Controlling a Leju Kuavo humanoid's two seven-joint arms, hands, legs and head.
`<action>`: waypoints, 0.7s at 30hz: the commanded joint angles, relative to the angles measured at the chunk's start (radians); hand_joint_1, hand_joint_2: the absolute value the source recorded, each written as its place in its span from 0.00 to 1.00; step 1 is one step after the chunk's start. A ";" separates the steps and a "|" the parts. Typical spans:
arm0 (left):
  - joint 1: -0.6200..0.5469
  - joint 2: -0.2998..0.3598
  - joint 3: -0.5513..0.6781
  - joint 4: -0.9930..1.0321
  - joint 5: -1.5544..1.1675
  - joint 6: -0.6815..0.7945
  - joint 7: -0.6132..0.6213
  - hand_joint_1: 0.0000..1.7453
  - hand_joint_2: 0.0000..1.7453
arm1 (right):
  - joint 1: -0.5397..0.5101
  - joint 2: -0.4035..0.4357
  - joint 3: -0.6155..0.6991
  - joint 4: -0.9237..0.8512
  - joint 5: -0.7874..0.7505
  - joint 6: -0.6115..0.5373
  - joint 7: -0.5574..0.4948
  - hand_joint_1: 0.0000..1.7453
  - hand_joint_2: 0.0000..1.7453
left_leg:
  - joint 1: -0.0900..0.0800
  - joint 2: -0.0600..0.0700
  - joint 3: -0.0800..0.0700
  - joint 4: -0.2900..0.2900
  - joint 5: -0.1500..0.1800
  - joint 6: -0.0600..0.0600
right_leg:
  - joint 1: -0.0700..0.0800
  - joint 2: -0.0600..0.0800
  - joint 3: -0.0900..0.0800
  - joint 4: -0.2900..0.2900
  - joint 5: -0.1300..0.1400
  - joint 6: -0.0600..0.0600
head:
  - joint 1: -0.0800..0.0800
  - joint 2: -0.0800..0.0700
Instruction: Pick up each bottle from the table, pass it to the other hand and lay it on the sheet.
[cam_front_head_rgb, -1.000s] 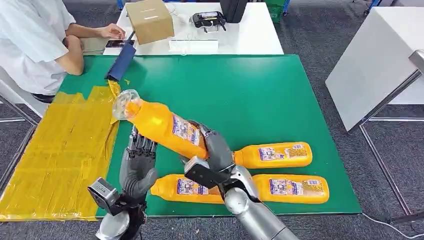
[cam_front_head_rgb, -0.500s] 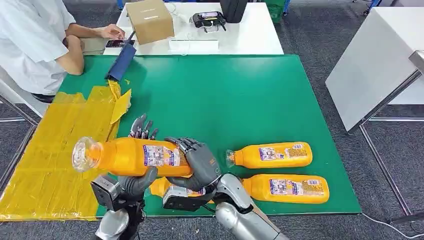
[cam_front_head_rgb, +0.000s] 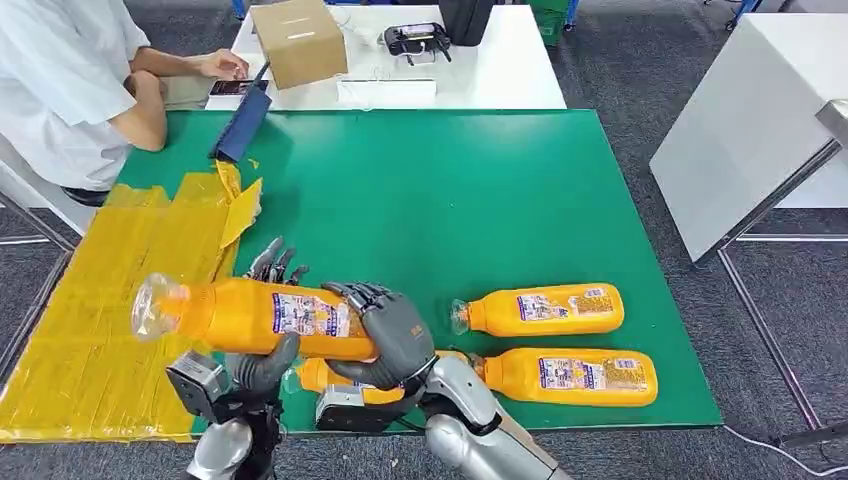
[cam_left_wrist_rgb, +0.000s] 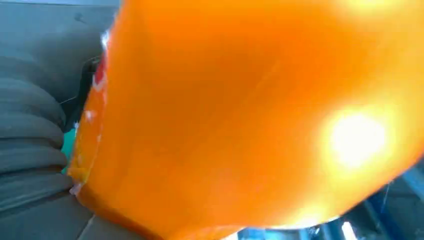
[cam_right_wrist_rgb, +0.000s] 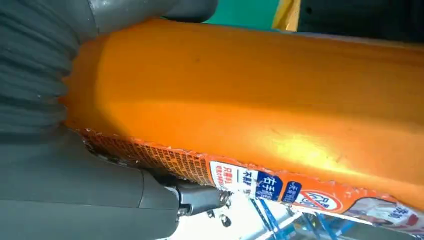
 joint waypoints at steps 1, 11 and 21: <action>-0.061 -0.042 0.122 -0.030 0.026 0.086 -0.036 1.00 1.00 | 0.027 -0.046 0.041 0.026 -0.039 0.015 -0.023 1.00 1.00 | 0.002 -0.005 0.006 0.000 -0.002 -0.001 | 0.001 0.002 0.007 -0.001 -0.003 -0.001 | 0.000 0.000; -0.139 0.046 0.089 0.021 -0.223 0.227 0.020 1.00 1.00 | 0.123 -0.061 -0.132 -0.162 -0.177 -0.106 -0.130 0.00 1.00 | 0.002 -0.007 0.004 0.000 -0.001 -0.001 | 0.001 -0.001 0.006 -0.001 -0.003 -0.001 | 0.000 0.000; -0.372 0.117 0.088 0.437 -1.049 0.450 0.293 1.00 1.00 | 0.236 -0.125 -0.251 -0.560 -0.350 -0.118 -0.219 0.00 0.00 | 0.000 -0.008 0.004 -0.001 0.000 -0.001 | -0.001 -0.003 0.005 0.000 -0.002 -0.001 | 0.000 0.000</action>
